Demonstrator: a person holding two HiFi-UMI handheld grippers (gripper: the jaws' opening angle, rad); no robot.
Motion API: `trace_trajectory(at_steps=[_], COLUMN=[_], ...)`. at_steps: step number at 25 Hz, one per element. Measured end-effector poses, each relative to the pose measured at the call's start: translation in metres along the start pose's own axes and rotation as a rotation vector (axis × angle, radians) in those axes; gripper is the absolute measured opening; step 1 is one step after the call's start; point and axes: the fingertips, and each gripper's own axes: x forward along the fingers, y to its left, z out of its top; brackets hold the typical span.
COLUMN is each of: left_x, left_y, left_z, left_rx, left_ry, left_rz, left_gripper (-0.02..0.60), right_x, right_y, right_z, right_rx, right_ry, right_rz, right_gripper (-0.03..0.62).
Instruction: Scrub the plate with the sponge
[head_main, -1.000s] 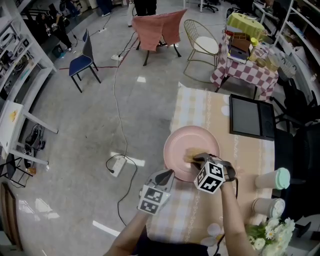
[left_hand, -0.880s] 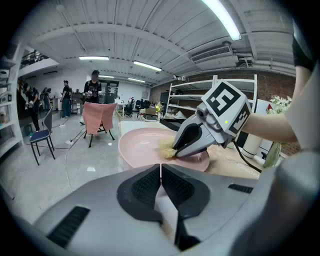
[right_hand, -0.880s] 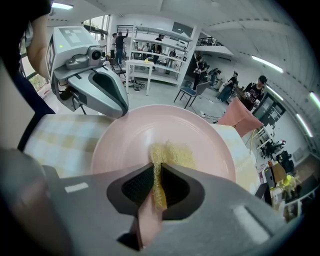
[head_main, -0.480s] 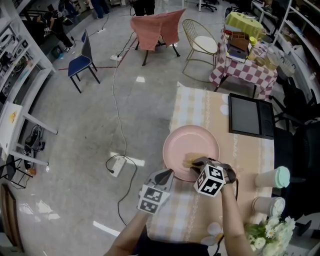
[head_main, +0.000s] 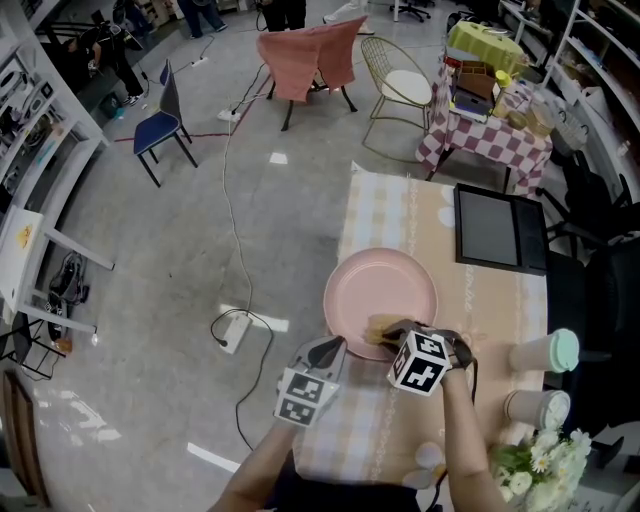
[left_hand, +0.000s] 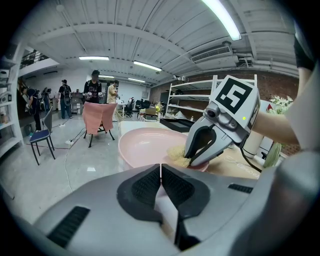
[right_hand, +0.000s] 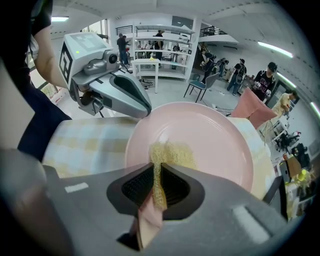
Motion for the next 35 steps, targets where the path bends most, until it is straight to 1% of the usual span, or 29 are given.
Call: trace_trajectory(at_steps=[7, 16, 19, 31, 35], left_x=[-0.001, -0.001, -0.001, -0.001, 0.0], left_y=[0.0, 0.0, 0.0, 0.0, 0.0], left_z=[0.0, 0.0, 0.0, 0.001, 0.001], left_rx=[0.003, 0.003, 0.003, 0.003, 0.004], left_ry=[0.003, 0.007, 0.005, 0.006, 0.006], left_rz=[-0.002, 0.0, -0.002, -0.006, -0.007], left_gripper=[0.017, 0.017, 0.017, 0.017, 0.017], right_x=[-0.003, -0.007, -0.008, -0.016, -0.019], right_y=[0.006, 0.009, 0.011, 0.02, 0.023], right_z=[0.001, 0.003, 0.003, 0.012, 0.013], right_rx=[0.039, 0.099, 0.126, 0.159, 0.15], right_ry=[0.013, 0.034, 0.039, 0.0, -0.013], right_rz=[0.058, 0.221, 0.259, 0.347, 0.359], right_gripper=[0.043, 0.043, 0.043, 0.043, 0.043])
